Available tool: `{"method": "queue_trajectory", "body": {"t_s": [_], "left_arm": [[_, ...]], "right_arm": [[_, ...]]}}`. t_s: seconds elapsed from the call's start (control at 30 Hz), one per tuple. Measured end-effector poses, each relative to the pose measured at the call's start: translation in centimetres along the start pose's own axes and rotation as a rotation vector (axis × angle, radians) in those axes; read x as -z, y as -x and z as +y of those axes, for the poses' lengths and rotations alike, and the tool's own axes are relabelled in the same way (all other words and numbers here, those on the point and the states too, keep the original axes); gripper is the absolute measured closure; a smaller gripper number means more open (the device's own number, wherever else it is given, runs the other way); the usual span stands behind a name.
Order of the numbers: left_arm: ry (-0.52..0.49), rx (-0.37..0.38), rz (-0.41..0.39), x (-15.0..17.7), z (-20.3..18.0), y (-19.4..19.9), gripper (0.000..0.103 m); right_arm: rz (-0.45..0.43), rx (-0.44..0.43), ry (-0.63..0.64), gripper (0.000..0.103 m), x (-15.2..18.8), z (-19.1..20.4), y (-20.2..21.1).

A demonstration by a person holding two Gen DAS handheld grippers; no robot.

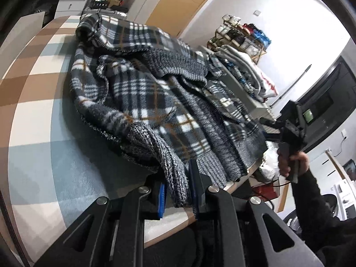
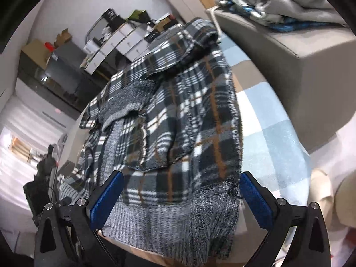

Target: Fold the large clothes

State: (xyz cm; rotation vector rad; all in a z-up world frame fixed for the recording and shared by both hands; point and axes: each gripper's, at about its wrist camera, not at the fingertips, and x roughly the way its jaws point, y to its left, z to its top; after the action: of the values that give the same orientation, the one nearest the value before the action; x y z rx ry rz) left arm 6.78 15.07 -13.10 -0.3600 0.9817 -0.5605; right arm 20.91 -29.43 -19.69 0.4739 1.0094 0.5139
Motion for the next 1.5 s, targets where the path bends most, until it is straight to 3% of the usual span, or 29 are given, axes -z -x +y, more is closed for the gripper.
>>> {"method": "queue_trajectory", "body": {"t_s": [0.17, 0.37, 0.53, 0.67, 0.83, 0.9, 0.97, 1.0, 1.03, 1.2, 1.27, 1.3, 1.5], "left_arm": [[0.021, -0.005, 0.018, 0.3, 0.7, -0.3, 0.09], [-0.003, -0.058, 0.027, 0.6, 0.3, -0.3, 0.09], [-0.023, -0.117, 0.038, 0.8, -0.1, -0.8, 0.09], [-0.064, -0.175, 0.035, 1.1, -0.4, -1.1, 0.09], [-0.081, -0.193, 0.04, 1.1, -0.5, -1.3, 0.089], [-0.081, -0.201, 0.049, 1.0, -0.4, -1.3, 0.089], [-0.079, -0.223, 0.056, 0.9, -0.5, -1.5, 0.083], [-0.089, -0.24, 0.061, 0.9, -0.8, -1.6, 0.082], [-0.101, -0.254, 0.066, 1.0, -1.0, -1.6, 0.081], [-0.155, -0.355, 0.09, 1.2, -1.9, -2.0, 0.07], [-0.149, -0.401, 0.092, 1.3, -1.5, -2.0, 0.045], [-0.127, -0.413, 0.085, 1.2, -1.0, -1.8, 0.041], [-0.062, -0.335, 0.071, 1.0, 0.4, -1.1, 0.04]], "right_arm": [[0.027, -0.186, -0.001, 0.003, 0.1, 1.1, 0.3], [0.078, -0.159, -0.006, 0.004, 0.4, 0.5, -0.4], [0.121, -0.005, 0.067, 0.01, 0.9, 1.5, 0.0], [0.123, 0.223, 0.154, 0.01, 0.9, 2.2, -0.6], [0.093, 0.432, 0.258, 0.033, 0.6, 2.5, -1.8], [0.091, 0.428, 0.264, 0.036, 0.2, 2.5, -1.9], [0.098, 0.401, 0.246, 0.05, 0.0, 2.6, -1.8], [0.109, 0.368, 0.246, 0.067, -0.1, 2.8, -1.9], [0.119, 0.347, 0.244, 0.076, -0.1, 2.9, -1.9], [0.133, 0.322, 0.195, 0.087, -0.1, 2.7, -1.8], [0.122, 0.312, 0.173, 0.088, -0.3, 2.5, -1.5], [0.115, 0.313, 0.172, 0.089, -0.2, 2.6, -1.5], [0.096, 0.345, 0.127, 0.089, 0.2, 2.7, -1.8]]}}
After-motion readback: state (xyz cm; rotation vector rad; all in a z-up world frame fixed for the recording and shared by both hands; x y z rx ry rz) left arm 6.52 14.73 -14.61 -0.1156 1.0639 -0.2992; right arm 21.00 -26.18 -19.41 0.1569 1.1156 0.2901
